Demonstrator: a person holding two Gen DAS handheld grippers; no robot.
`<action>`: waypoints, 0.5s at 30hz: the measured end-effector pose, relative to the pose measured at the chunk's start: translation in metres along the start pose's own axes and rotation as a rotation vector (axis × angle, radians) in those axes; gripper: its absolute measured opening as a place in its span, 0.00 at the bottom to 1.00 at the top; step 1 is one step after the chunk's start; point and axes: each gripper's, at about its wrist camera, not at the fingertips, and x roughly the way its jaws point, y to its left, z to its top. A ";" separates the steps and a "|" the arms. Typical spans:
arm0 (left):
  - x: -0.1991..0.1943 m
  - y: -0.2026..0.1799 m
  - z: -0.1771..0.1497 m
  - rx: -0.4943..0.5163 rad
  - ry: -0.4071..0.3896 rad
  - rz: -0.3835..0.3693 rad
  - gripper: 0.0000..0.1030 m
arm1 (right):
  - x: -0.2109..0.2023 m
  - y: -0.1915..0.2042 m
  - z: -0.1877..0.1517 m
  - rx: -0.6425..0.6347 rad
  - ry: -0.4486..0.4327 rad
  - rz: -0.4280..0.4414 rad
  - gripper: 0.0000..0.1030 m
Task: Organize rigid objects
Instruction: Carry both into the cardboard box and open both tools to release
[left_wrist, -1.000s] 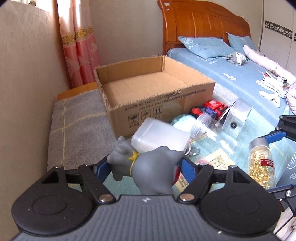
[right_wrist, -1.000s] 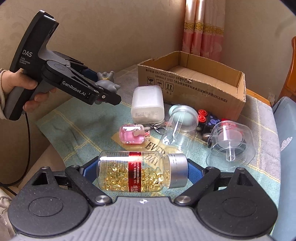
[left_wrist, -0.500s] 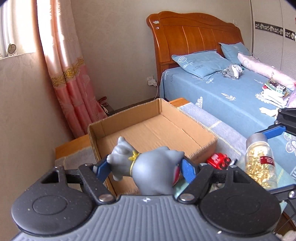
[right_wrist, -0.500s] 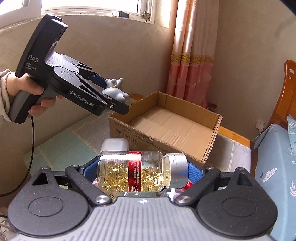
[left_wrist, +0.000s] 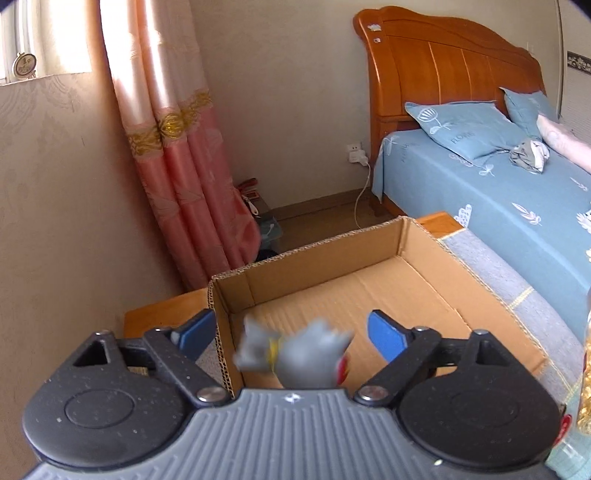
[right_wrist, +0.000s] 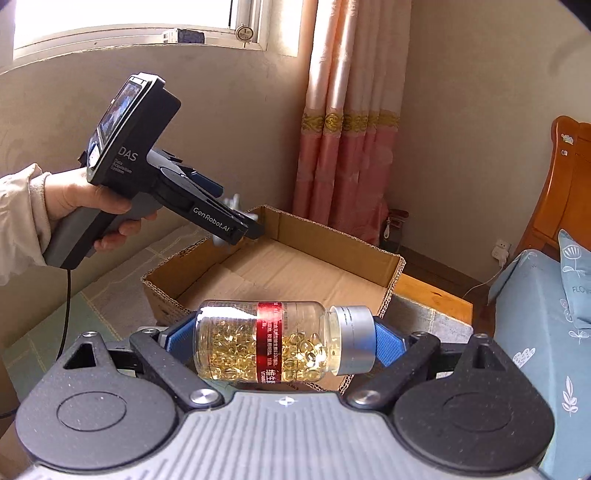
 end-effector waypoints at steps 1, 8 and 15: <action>-0.002 0.000 -0.002 -0.002 -0.007 0.004 0.89 | 0.002 -0.001 0.001 0.002 0.002 -0.001 0.93; -0.036 -0.001 -0.022 -0.024 -0.077 -0.028 0.99 | 0.018 -0.014 0.013 0.007 0.017 0.003 0.93; -0.068 -0.003 -0.055 -0.076 -0.083 0.022 0.99 | 0.049 -0.035 0.038 0.053 0.060 0.012 0.93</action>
